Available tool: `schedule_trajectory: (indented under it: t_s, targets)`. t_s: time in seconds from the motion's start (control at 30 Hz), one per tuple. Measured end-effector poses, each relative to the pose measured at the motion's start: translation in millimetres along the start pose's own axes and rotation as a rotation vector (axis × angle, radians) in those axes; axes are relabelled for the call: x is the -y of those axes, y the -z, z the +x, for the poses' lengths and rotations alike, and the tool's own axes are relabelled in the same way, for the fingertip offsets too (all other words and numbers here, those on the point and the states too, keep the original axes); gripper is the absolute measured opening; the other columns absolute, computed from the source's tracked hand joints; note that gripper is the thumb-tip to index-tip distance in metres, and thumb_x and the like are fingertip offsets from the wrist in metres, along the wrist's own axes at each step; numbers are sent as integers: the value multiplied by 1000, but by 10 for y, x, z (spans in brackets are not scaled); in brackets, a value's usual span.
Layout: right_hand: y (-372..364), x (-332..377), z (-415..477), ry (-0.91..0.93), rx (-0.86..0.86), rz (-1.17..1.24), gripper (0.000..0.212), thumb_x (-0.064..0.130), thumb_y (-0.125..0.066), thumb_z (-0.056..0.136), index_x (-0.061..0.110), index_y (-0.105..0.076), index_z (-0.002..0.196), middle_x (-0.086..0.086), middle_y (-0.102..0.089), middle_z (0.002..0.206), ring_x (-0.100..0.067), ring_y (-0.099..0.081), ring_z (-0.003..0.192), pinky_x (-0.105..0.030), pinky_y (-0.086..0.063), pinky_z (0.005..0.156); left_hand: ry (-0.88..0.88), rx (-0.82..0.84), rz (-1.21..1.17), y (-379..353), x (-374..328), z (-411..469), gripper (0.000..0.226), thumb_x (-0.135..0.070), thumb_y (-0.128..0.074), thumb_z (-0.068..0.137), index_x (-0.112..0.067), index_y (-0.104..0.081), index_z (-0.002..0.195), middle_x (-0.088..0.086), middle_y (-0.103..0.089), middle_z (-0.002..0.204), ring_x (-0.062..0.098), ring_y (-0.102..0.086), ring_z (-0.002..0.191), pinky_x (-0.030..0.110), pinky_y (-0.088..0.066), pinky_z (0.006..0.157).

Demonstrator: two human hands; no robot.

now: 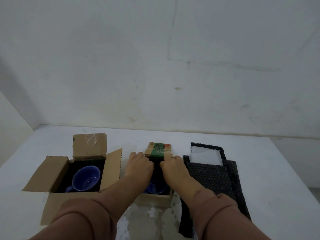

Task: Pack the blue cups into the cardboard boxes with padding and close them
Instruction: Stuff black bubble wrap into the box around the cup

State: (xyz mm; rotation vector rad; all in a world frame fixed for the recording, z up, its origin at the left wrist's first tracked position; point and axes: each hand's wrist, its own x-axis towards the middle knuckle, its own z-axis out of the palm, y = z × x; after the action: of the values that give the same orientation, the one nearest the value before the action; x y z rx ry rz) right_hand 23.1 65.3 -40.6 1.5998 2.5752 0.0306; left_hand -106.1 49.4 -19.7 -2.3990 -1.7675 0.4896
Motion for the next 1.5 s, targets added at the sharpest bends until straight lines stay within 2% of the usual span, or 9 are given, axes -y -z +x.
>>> schedule_trajectory:
  t_s: [0.13, 0.33, 0.47, 0.63, 0.77, 1.03, 1.2, 1.37, 1.5]
  targets:
    - [-23, -23, -68, 8, 40, 81, 25, 3, -48, 85, 3, -63, 106, -17, -57, 115, -33, -55, 105, -42, -29, 104, -7, 41, 31, 48, -47, -39, 27, -24, -56, 88, -19, -60, 115, 4, -60, 120, 27, -44, 118, 38, -33, 97]
    - [-56, -438, -615, -335, -279, 709, 24, 8, -51, 89, 5, -69, 104, -11, -61, 111, -23, -59, 102, -20, -40, 88, -32, -58, -442, 137, -332, -88, 31, -19, -49, 90, -21, -58, 119, 2, -53, 120, 23, -49, 115, 33, -42, 93]
    - [-325, -823, -1060, -612, -8, 654, 28, 15, -51, 89, 16, -65, 114, -9, -53, 122, -23, -55, 109, -25, -42, 92, -88, 36, -1102, 208, -966, -182, 32, -6, -43, 93, -17, -64, 116, -1, -58, 121, 10, -55, 102, 15, -41, 83]
    - [-633, -787, -1347, -507, 143, 611, 43, 14, -51, 91, 14, -47, 134, -9, -33, 143, -22, -37, 127, -16, -28, 103, 268, 412, -1603, 13, -1578, -173, 23, -16, -49, 84, -11, -58, 105, 4, -62, 103, 20, -61, 94, 29, -53, 81]
    - [-738, -733, -1410, -462, 103, 587, 51, 14, -48, 93, 12, -36, 142, -7, -24, 151, -21, -31, 133, -15, -20, 108, 458, 305, -1703, -149, -1640, -3, 19, -9, -53, 85, -3, -61, 100, 15, -66, 92, 28, -65, 86, 36, -56, 74]
    - [-792, -783, -1439, -466, 68, 666, 51, 15, -51, 90, 16, -42, 140, -7, -31, 146, -22, -35, 132, -17, -22, 110, 322, 198, -1354, 14, -1568, 125, 23, -26, -59, 88, -20, -46, 70, 0, -54, 75, 19, -54, 77, 28, -41, 66]
    - [-578, -977, -1498, -788, -205, 831, 32, 7, -55, 84, 12, -61, 115, -10, -55, 121, -22, -52, 110, -25, -40, 93, 262, 206, -1651, 263, -1441, 81, 17, -19, -55, 89, -15, -45, 75, 6, -49, 75, 19, -48, 71, 30, -36, 61]
    - [-171, -1052, -1464, -988, -163, 1721, 3, 11, -56, 87, 14, -54, 86, -8, -58, 95, -21, -54, 84, -32, -44, 73, 252, 120, -1835, 494, -994, -36, 23, -15, -52, 91, -15, -45, 69, 4, -49, 71, 18, -48, 68, 31, -36, 62]
    - [61, -877, -1332, -785, -13, 2136, 28, -1, -47, 88, 13, -46, 65, -10, -60, 78, -24, -55, 73, -33, -43, 65, 363, -10, -1927, 543, -618, -144, 25, -12, -51, 92, -13, -42, 69, 9, -49, 73, 20, -48, 70, 31, -37, 59]
